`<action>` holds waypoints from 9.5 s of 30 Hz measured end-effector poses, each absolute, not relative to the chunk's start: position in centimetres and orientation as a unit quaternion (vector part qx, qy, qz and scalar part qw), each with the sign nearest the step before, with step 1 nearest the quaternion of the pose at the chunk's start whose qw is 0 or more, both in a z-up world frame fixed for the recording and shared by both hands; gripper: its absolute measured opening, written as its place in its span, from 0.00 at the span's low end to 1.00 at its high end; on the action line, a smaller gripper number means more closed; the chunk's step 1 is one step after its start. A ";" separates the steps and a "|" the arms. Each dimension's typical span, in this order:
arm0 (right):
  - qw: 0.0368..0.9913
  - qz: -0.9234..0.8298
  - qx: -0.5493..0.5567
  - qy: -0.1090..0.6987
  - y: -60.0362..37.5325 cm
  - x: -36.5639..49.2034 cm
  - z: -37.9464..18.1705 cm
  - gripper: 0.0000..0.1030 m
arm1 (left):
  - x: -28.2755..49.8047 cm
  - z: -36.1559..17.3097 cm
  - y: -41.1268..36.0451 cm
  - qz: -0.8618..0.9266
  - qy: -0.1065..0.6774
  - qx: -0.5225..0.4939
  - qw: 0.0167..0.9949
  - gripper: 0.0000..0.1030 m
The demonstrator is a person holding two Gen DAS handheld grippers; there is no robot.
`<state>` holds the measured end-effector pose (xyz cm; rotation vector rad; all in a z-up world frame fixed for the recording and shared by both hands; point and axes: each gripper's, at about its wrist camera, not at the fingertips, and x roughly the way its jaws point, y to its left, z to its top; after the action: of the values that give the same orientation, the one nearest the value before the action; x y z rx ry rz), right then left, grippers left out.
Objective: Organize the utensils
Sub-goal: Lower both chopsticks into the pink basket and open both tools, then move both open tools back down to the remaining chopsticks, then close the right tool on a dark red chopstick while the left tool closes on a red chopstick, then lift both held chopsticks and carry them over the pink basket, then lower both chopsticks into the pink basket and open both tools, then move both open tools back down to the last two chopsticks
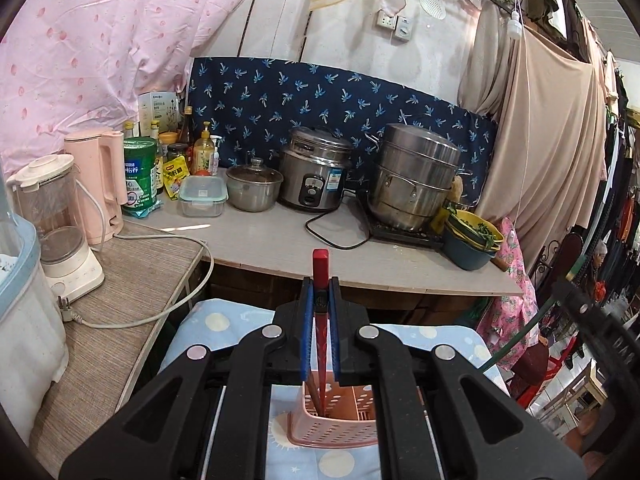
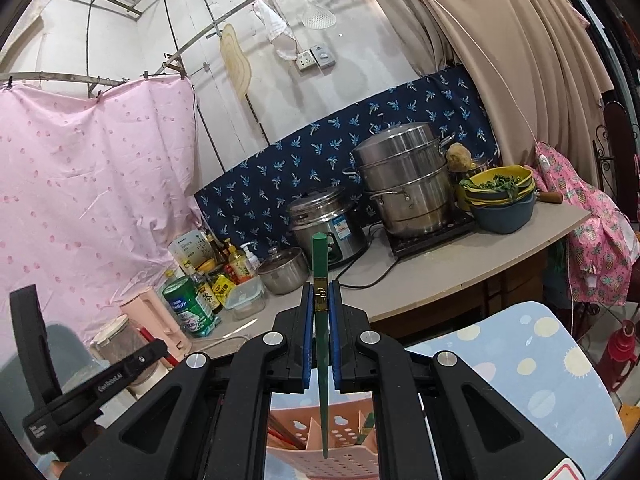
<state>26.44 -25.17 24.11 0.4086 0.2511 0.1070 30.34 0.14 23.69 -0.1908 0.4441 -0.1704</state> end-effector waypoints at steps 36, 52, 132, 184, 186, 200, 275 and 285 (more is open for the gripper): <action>0.968 0.040 0.169 0.184 -24.4 24.3 19.8 0.18 | 27.3 22.1 0.5 -0.075 0.238 -0.085 0.965 0.25; 0.964 0.040 0.092 0.245 -21.8 12.5 13.5 0.29 | 19.0 15.6 1.5 -0.082 0.290 -0.051 0.952 0.26; 0.913 0.022 0.079 0.400 -19.6 0.3 -2.1 0.07 | 6.4 -1.8 -2.4 -0.123 0.463 0.006 0.878 0.28; 0.964 0.035 0.168 0.203 -24.8 7.1 16.8 0.07 | 14.6 17.0 1.1 -0.135 0.316 -0.078 0.936 0.07; 0.966 0.037 0.167 0.195 -24.7 7.7 17.7 0.07 | 15.3 17.8 1.0 -0.136 0.313 -0.080 0.936 0.07; 0.972 0.050 0.207 0.101 -25.2 15.0 25.7 0.07 | 21.4 26.4 1.2 -0.127 0.231 -0.105 0.959 0.07; 0.970 0.031 0.141 0.193 -22.8 17.4 19.3 0.12 | 22.0 20.1 -0.7 -0.100 0.257 -0.052 0.960 0.19; 0.964 0.033 0.129 0.229 -22.7 12.8 15.8 0.12 | 18.1 15.7 -1.1 -0.104 0.296 -0.023 0.949 0.19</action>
<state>12.77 -22.67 15.79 0.2601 0.4629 0.0667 18.09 -1.12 15.69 -0.0478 0.6020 -0.2114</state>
